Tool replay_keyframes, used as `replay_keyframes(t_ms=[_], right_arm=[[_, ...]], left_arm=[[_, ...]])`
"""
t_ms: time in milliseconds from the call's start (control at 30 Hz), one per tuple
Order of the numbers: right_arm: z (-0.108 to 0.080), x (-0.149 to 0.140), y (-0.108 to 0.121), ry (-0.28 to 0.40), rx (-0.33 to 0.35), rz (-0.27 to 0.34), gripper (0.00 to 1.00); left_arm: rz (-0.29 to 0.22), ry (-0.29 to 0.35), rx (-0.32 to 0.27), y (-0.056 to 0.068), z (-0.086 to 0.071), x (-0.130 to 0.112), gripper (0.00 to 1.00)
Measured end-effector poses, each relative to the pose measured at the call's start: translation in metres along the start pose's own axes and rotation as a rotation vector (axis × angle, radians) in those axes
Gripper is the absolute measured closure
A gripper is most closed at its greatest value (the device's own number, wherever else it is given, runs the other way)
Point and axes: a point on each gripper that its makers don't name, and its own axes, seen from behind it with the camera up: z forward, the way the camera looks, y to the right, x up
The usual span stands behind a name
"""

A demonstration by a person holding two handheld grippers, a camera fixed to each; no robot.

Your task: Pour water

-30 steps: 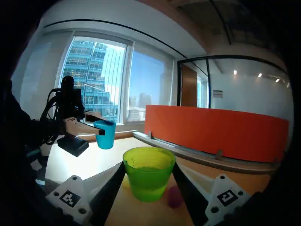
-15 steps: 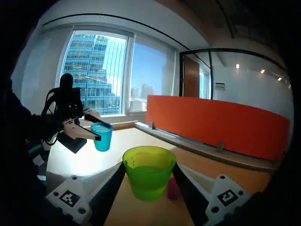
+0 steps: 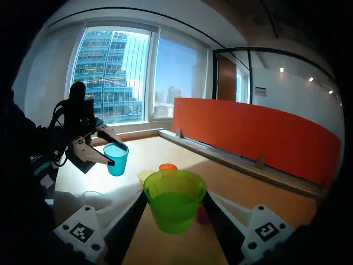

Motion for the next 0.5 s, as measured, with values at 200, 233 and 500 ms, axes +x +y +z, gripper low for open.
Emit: replay_keyframes(t_ms=[200,233,500], right_arm=[[0.003,-0.011,0.0,-0.035,0.005,-0.005,0.1],[0.003,-0.012,0.0,-0.04,0.006,-0.006,0.09],[0.007,-0.03,-0.002,-0.093,0.017,-0.016,0.09]], left_arm=[[-0.011,-0.036,-0.014,0.002,0.006,-0.018,0.11],[-0.013,-0.043,-0.017,0.003,0.007,-0.021,0.11],[-0.009,-0.109,-0.048,0.01,0.014,-0.048,0.11]])
